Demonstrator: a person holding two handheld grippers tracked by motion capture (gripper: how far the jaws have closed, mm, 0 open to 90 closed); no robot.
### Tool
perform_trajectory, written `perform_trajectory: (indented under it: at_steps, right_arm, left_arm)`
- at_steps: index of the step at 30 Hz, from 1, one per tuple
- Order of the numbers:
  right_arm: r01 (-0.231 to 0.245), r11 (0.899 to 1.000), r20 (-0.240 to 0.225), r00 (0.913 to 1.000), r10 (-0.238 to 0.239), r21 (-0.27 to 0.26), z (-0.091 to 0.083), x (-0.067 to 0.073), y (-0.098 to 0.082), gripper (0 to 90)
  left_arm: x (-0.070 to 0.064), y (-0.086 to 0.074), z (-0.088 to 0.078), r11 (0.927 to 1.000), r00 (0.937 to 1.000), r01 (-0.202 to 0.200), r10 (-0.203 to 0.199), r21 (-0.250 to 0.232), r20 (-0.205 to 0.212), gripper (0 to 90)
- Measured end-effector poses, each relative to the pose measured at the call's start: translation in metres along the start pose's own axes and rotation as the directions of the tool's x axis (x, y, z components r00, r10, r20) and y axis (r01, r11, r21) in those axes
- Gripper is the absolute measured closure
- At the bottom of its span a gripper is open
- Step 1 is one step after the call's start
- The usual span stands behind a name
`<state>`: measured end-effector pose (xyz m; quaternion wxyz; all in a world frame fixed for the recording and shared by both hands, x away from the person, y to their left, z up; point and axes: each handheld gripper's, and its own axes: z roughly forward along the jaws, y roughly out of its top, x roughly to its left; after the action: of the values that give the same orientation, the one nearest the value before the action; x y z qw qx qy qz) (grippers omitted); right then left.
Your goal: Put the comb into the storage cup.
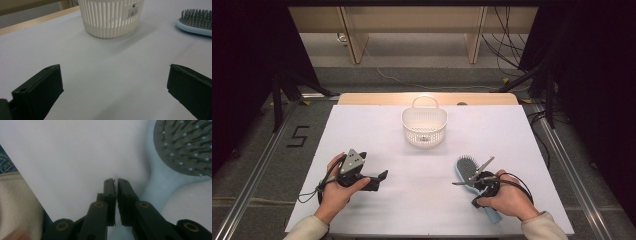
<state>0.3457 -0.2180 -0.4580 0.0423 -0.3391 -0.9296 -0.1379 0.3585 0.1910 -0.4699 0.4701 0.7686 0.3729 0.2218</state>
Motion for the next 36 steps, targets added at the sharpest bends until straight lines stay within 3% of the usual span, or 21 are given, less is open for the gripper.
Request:
perform_trajectory:
  at_steps: [7, 14, 18, 20, 22, 23, 24, 25, 26, 27, 29, 30, 32, 33, 34, 36]
  right_arm:
    - [0.003, 1.0, -0.027, 0.9996, -0.003, -0.021, -0.002, 0.0, -0.002, 77.4]
    - [-0.007, 0.992, -0.037, 0.9993, 0.002, -0.129, -0.011, -0.003, -0.004, 66.0]
    - [-0.022, 0.976, -0.065, 0.9978, 0.008, -0.215, -0.016, -0.005, -0.005, 59.6]
    - [-0.029, 0.962, -0.07, 0.9975, 0.01, -0.272, -0.02, -0.006, -0.005, 56.2]
    - [-0.028, 0.94, -0.072, 0.9974, 0.004, -0.341, -0.026, -0.007, -0.004, 51.6]
    - [-0.023, 0.923, -0.066, 0.9978, -0.003, -0.385, -0.029, -0.007, -0.004, 48.4]
    - [-0.037, 0.879, -0.062, 0.9981, 0.009, -0.476, -0.036, -0.008, -0.004, 43.7]
    - [-0.037, 0.879, -0.062, 0.9981, 0.009, -0.476, -0.036, -0.008, -0.004, 43.7]
    - [-0.036, 0.853, -0.051, 0.9986, 0.011, -0.521, -0.039, -0.008, -0.004, 41.3]
    - [-0.027, 0.815, -0.031, 0.9994, 0.011, -0.579, -0.045, -0.009, -0.005, 39.0]
    - [0.018, 0.701, 0.052, 0.9983, 0.027, -0.713, -0.055, -0.011, -0.007, 34.8]
    - [0.023, 0.668, 0.065, 0.9971, 0.038, -0.744, -0.058, -0.012, -0.008, 33.7]
    - [0.026, 0.59, 0.081, 0.9944, 0.068, -0.807, -0.067, -0.014, -0.011, 28.2]
    - [0.025, 0.561, 0.088, 0.9926, 0.085, -0.827, -0.07, -0.015, -0.013, 26.2]
    - [0.025, 0.542, 0.092, 0.9909, 0.098, -0.84, -0.072, -0.016, -0.015, 24.2]
    - [0.026, 0.521, 0.101, 0.9881, 0.116, -0.853, -0.075, -0.018, -0.017, 19.8]
  left_arm:
    - [0.0, 0.0, 0.0, 1.0, 1.0, -0.004, 0.004, -0.001, -0.001, 0.0]
    - [0.0, 0.0, 0.0, 1.0, 1.0, -0.003, 0.003, -0.001, 0.001, 0.0]
    - [0.0, 0.0, 0.0, 1.0, 1.0, -0.004, 0.004, 0.0, 0.0, 0.0]
    - [0.0, 0.0, 0.0, 1.0, 1.0, -0.003, 0.003, -0.001, 0.0, 0.0]
    - [0.0, 0.0, 0.0, 1.0, 1.0, -0.004, 0.004, -0.001, 0.001, 0.0]
    - [0.0, 0.0, 0.0, 1.0, 1.0, -0.003, 0.003, -0.001, 0.001, 0.0]
    - [0.0, 0.0, 0.0, 1.0, 1.0, -0.005, 0.005, -0.001, 0.0, 0.0]
    - [0.0, 0.0, 0.0, 1.0, 1.0, -0.004, 0.004, -0.002, 0.0, 0.0]
    - [0.0, 0.0, 0.0, 1.0, 1.0, -0.005, 0.005, -0.003, 0.0, 0.0]
    - [0.0, 0.0, 0.0, 1.0, 1.0, -0.006, 0.006, -0.002, 0.001, 0.0]
    - [0.0, 0.0, 0.0, 1.0, 1.0, -0.006, 0.006, -0.002, 0.001, 0.0]
    - [0.0, 0.0, 0.0, 1.0, 1.0, -0.005, 0.005, -0.002, 0.001, 0.0]
    - [0.0, 0.0, 0.0, 1.0, 1.0, -0.006, 0.006, -0.001, 0.001, 0.0]
    - [0.0, 0.0, 0.0, 1.0, 1.0, -0.004, 0.004, -0.001, 0.001, 0.0]
    - [0.0, 0.0, 0.0, 1.0, 1.0, -0.004, 0.004, -0.001, 0.001, 0.0]
    - [0.0, 0.0, 0.0, 1.0, 1.0, -0.004, 0.004, -0.001, 0.001, 0.0]
